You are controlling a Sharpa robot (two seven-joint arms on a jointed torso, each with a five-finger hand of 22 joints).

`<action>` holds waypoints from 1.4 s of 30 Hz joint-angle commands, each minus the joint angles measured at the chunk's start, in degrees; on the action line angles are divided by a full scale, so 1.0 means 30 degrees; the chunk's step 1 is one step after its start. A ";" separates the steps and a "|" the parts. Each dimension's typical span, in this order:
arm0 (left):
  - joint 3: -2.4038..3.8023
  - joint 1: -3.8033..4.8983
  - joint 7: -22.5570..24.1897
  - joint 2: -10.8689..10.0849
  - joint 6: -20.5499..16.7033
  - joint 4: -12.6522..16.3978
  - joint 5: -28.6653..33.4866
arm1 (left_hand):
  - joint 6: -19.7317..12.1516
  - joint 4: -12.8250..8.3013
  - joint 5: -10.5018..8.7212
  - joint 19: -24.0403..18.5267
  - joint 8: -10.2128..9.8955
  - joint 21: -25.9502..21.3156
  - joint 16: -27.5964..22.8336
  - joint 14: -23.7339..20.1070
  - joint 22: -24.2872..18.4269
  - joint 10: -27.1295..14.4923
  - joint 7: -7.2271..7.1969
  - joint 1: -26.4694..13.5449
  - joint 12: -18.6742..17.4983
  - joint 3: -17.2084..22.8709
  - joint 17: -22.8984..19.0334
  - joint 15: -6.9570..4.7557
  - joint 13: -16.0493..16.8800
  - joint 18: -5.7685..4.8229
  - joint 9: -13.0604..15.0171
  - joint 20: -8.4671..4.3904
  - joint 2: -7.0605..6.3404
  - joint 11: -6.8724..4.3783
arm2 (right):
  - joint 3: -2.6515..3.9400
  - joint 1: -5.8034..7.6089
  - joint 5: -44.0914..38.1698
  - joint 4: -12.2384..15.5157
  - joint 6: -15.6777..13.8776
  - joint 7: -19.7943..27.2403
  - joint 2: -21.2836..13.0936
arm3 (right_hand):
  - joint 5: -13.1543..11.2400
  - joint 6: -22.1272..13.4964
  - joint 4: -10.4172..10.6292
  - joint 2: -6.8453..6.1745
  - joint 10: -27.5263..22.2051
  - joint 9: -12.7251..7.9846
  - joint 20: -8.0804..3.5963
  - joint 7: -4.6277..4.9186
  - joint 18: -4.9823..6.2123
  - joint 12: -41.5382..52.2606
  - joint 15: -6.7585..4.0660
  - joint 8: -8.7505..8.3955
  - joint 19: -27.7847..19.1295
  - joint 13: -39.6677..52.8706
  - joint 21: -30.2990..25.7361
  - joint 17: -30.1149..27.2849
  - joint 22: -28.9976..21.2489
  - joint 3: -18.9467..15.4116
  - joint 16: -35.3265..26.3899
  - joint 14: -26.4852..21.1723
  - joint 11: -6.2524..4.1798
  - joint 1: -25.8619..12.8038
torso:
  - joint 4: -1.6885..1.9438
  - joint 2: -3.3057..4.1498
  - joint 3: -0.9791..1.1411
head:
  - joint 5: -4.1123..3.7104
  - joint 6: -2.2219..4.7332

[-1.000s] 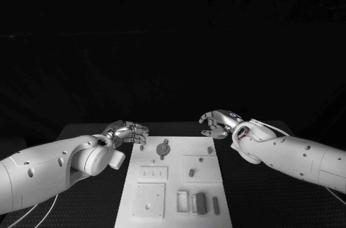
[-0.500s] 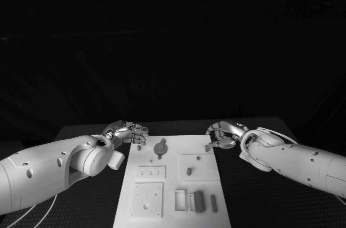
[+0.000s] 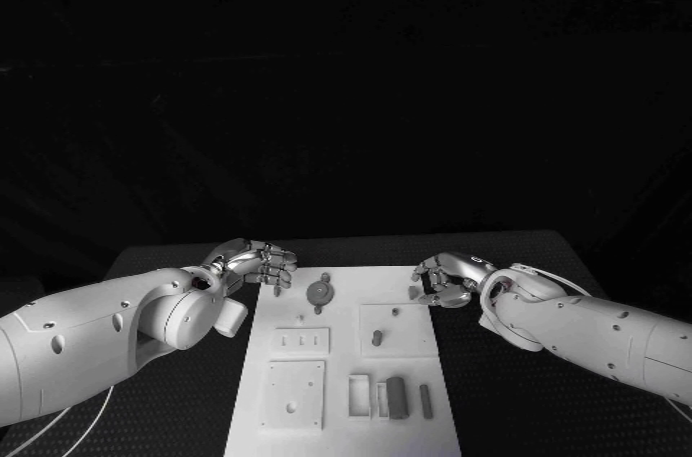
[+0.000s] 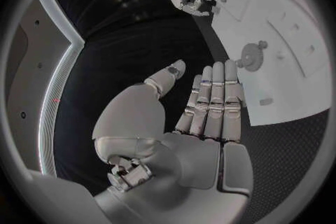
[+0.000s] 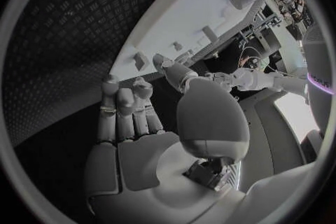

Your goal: Assemble the parts on the task board

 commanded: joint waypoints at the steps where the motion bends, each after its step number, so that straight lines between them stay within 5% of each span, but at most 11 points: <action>1: 0.0019 0.0001 0.0197 -0.0016 0.0354 0.0014 -0.0088 | 0.0040 0.0052 -0.0113 0.0030 -0.0025 -0.0110 -0.0135 0.0137 0.0024 0.0080 0.0074 -0.0085 0.0002 -0.0014 0.0035 -0.0028 0.0017 0.0350 0.0015 0.0000 0.0048 0.0025 | 0.0014 -0.0111 -0.0256 -0.0261 0.0126 0.0375 0.0223 | -0.0002 0.0013 -0.0106 -0.0139 -0.1950 -0.0039 -0.0005 0.0199 0.0244 0.0124 -0.0004 -0.0084 -0.0173 -0.0033 -0.0119 -0.0030 0.0270 -0.0018 -0.0108 -0.0131 0.0526 -0.0011 | 0.0014 0.0004 -0.0013 | 0.0068 -0.0095; 32: 0.0021 0.0001 0.0097 -0.0101 0.0448 0.0179 -0.0218 | -0.0007 0.0092 -0.0119 0.0035 -0.0097 -0.0139 -0.0172 0.0144 0.0045 0.0058 0.0107 -0.0132 -0.0038 -0.0019 0.0066 -0.0026 0.0031 0.0346 0.0023 0.0002 0.0060 0.0042 | 0.0020 -0.0287 -0.0154 -0.1745 -0.0379 0.0441 0.1190 | -0.0004 0.0406 0.0175 0.0414 -0.1877 0.0024 0.0004 0.0193 0.0244 0.0429 0.0012 0.0262 -0.0034 -0.0200 -0.0024 -0.0040 0.0310 -0.0059 0.0097 -0.0088 0.0523 -0.0137 | -0.0015 0.0000 -0.0038 | 0.0247 -0.0542; 42: 0.0023 0.0003 0.0073 -0.0112 0.0462 0.0221 -0.0243 | -0.0001 0.0097 -0.0120 0.0035 -0.0104 -0.0147 -0.0181 0.0145 0.0050 0.0064 0.0106 -0.0137 -0.0041 -0.0018 0.0073 -0.0026 0.0037 0.0346 0.0030 0.0001 0.0060 0.0040 | 0.0020 -0.0305 -0.0126 -0.2012 -0.0306 0.0450 0.1470 | 0.0000 0.1324 0.0071 0.0980 -0.1767 0.0244 -0.0065 -0.0146 0.0244 0.0574 -0.0254 0.0838 0.0038 -0.0409 0.0050 -0.0117 0.0322 -0.0151 0.0175 0.0028 0.0211 -0.0198 | -0.0021 -0.0007 -0.0036 | 0.0300 -0.0620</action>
